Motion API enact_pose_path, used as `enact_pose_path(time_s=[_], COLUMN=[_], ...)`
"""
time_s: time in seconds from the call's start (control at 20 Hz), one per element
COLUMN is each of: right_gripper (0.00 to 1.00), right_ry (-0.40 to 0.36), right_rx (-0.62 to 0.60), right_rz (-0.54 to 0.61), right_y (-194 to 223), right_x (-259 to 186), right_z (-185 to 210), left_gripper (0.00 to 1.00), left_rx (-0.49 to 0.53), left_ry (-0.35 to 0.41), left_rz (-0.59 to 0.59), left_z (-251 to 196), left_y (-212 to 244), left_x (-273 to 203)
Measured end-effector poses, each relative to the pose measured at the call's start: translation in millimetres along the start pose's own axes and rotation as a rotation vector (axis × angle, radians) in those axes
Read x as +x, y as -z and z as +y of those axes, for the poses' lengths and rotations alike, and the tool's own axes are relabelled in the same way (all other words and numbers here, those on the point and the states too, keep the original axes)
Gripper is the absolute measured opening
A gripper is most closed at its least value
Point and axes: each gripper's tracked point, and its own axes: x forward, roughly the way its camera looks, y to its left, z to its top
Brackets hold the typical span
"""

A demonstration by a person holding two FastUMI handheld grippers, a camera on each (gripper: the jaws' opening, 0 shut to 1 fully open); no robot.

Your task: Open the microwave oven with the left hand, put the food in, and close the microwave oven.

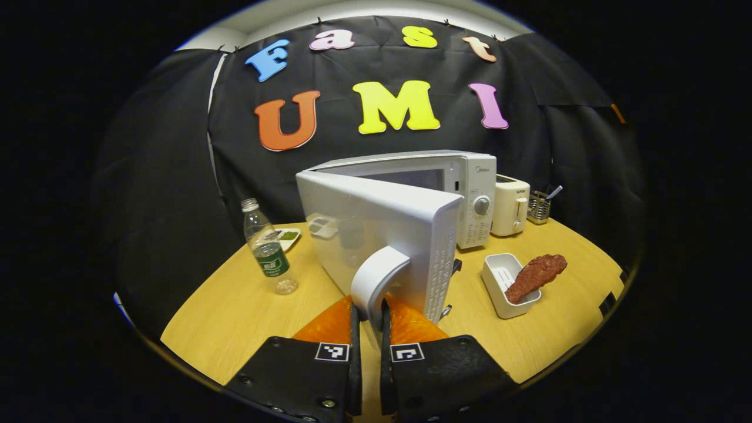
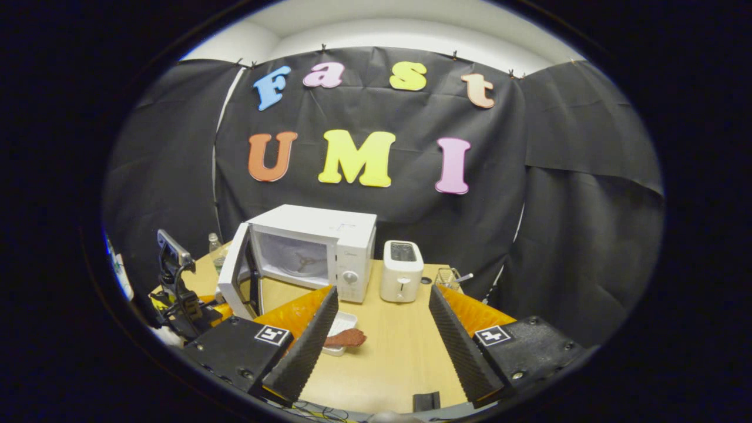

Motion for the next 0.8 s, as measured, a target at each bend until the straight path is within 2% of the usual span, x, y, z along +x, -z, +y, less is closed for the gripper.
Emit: enact_pose_path(time_s=[0.05,0.15,0.55,0.6,0.65,0.75,0.8], right_gripper=[1.0,0.99,0.99,1.0,1.0,0.99,1.0], right_ry=[-0.001,-0.005,0.001,0.003,0.006,0.013,0.017], right_rx=[-0.007,-0.011,-0.02,-0.014,-0.011,-0.012,-0.017], right_rz=[0.001,0.001,0.003,0.008,0.012,0.015,0.013], right_y=[-0.5,-0.4,1.4,3.7,5.5,8.5,9.0], right_x=[0.1,-2.2,-11.8,-13.1,-15.0,-18.2,-19.7], right_z=[4.8,10.7,24.9,25.7,25.7,25.3,24.2], left_gripper=[0.12,0.13,0.14,0.35,0.4,0.63,0.79], left_rx=[-0.005,-0.026,-0.05,-0.058,-0.06,-0.067,-0.063], left_ry=[-0.03,-0.04,0.007,0.009,0.001,-0.013,-0.014], left_rz=[0.013,0.034,0.034,0.038,0.031,0.03,0.026], left_z=[11.2,22.0,41.4,44.0,51.9,65.6,71.2], left_y=[3.8,11.3,12.2,13.3,12.4,13.5,14.0], left_x=[-4.3,-10.3,-16.7,-17.2,-17.1,-21.5,-23.0])
